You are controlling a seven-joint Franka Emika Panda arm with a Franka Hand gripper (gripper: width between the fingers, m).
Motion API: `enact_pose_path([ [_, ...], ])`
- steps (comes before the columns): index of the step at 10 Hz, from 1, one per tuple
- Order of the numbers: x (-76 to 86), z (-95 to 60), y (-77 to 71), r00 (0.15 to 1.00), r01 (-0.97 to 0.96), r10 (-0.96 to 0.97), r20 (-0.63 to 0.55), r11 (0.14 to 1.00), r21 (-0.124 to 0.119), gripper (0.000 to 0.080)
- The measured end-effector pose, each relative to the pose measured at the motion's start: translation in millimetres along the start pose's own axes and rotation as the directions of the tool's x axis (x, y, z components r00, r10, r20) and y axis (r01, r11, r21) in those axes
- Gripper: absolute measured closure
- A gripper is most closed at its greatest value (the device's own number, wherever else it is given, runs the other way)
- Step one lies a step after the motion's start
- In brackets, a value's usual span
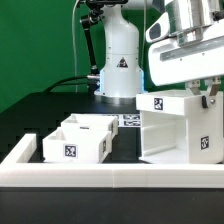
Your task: Assemble drawer
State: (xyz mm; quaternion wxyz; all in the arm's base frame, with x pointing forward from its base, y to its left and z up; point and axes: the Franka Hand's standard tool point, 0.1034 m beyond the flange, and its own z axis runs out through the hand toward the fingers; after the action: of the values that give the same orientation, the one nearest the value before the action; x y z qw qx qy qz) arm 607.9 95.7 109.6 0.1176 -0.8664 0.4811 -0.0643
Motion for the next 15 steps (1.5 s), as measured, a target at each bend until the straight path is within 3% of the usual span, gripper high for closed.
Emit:
enact_pose_path([
  [3,9.2,2.4,-9.0,0.977,-0.211,0.211,0.026,0.977,0.011,0.0755],
  [8,15.1,11.6,-26.1,0.869,-0.493,0.492,0.053,0.87,-0.005,0.0755],
  [10,16.5,14.1,-27.9,0.869,-0.49,0.491,0.063,0.871,-0.033,0.0755],
  [13,15.2,14.1,-27.8,0.878,-0.474,0.475,0.064,0.88,-0.033,0.0755],
  [15,14.1,8.5,-30.8,0.899,-0.433,0.434,0.067,0.901,-0.026,0.0389],
])
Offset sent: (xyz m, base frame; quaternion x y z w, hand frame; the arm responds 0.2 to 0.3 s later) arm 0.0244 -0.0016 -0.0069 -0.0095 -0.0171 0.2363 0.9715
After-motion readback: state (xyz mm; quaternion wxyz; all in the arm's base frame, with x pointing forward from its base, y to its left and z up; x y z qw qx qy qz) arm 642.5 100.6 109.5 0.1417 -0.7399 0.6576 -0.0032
